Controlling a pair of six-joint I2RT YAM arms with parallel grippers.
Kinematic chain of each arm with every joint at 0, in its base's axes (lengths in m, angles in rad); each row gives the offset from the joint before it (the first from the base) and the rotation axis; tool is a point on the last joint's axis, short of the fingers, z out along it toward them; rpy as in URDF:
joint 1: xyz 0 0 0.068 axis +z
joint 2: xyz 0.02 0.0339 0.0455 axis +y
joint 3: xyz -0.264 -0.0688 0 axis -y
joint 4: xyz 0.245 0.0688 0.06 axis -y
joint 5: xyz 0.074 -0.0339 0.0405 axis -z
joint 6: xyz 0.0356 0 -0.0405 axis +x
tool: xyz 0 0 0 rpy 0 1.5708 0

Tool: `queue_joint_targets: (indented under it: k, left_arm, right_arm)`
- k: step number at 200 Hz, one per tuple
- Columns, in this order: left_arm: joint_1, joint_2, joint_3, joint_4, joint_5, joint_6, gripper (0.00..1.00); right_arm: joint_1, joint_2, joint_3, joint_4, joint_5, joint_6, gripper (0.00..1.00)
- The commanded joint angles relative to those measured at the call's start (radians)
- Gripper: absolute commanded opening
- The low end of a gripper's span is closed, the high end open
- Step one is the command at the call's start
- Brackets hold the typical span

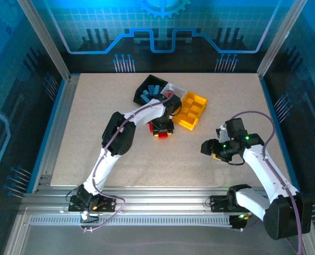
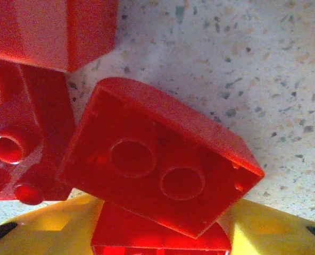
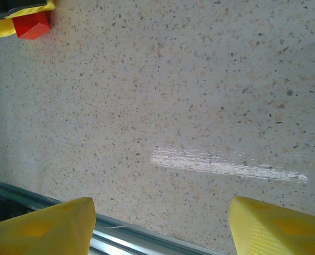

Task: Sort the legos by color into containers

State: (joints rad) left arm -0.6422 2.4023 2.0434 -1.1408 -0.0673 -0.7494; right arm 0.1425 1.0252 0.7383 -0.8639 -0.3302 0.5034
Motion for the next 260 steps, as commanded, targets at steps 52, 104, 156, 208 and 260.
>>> queue_joint_targets:
  k: [52,104,156,208,260]
  left_arm:
    - [0.012,-0.159,-0.117,0.048,0.038,-0.022,0.46]
    - [0.101,-0.217,-0.138,0.223,0.178,-0.109,0.47]
    - [0.201,-0.079,0.119,0.283,0.275,-0.201,0.47]
    - [0.24,0.142,0.436,0.27,0.33,-0.264,0.47]
    - [0.248,0.187,0.423,0.4,0.38,-0.325,0.47]
  right_arm:
    - [-0.016,-0.045,-0.017,-0.027,-0.008,0.006,0.68]
    - [-0.016,-0.076,-0.013,-0.028,-0.013,0.054,0.68]
    - [-0.016,-0.114,-0.008,-0.057,-0.018,0.116,0.67]
    - [-0.013,-0.149,0.025,-0.091,-0.003,0.145,0.67]
    - [-0.012,-0.228,0.001,-0.13,0.014,0.168,0.67]
